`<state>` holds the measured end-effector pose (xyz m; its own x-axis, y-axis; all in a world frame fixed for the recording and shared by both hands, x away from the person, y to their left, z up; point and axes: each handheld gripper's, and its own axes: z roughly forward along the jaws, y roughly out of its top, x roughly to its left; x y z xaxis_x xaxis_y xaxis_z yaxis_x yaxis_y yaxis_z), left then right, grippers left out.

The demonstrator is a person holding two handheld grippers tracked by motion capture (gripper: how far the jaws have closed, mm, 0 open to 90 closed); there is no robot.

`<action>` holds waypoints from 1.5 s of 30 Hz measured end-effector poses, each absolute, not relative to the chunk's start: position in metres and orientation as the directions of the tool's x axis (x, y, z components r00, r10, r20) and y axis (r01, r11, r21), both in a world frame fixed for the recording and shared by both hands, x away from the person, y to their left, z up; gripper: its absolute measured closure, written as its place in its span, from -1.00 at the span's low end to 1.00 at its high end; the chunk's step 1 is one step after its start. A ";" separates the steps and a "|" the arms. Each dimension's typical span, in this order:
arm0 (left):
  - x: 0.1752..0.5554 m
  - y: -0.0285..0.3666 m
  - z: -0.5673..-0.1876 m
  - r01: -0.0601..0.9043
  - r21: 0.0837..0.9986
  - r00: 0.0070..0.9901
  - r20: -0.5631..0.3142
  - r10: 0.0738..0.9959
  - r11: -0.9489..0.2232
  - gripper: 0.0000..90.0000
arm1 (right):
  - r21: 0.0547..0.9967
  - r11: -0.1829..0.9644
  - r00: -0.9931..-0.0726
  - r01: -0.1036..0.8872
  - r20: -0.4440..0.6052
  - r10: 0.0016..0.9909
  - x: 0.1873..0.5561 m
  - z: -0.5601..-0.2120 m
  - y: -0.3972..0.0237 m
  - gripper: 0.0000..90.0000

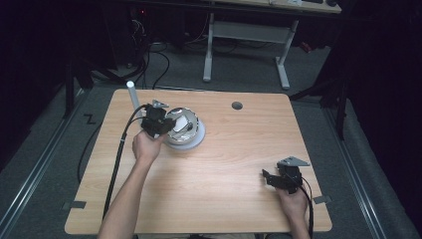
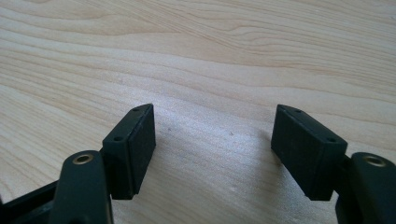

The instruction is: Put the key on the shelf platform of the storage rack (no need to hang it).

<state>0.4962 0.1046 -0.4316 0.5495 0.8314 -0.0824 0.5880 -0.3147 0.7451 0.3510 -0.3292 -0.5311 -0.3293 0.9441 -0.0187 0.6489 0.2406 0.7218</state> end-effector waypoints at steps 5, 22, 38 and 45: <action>0.500 0.102 -0.438 0.602 0.733 0.547 -0.091 0.832 -0.316 0.74 | 0.722 0.241 -0.330 0.648 -0.019 0.944 0.351 -0.531 -0.329 -0.31; 0.507 0.095 -0.451 0.648 0.695 0.531 -0.118 0.839 -0.313 0.71 | 0.722 0.241 -0.330 0.648 -0.019 0.944 0.351 -0.531 -0.329 -0.31; 0.507 0.095 -0.453 0.652 0.683 0.530 -0.100 0.842 -0.329 0.53 | 0.722 0.241 -0.329 0.649 -0.019 0.944 0.351 -0.531 -0.329 -0.31; 0.503 0.097 -0.447 0.644 0.691 0.528 -0.090 0.845 -0.328 0.16 | 0.722 0.241 -0.330 0.649 -0.019 0.944 0.351 -0.531 -0.329 -0.31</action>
<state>0.5028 0.0972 -0.4466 0.5278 0.8446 -0.0901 0.6436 -0.3285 0.6912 0.3510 -0.3292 -0.5311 -0.3295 0.9440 -0.0189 0.6488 0.2409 0.7218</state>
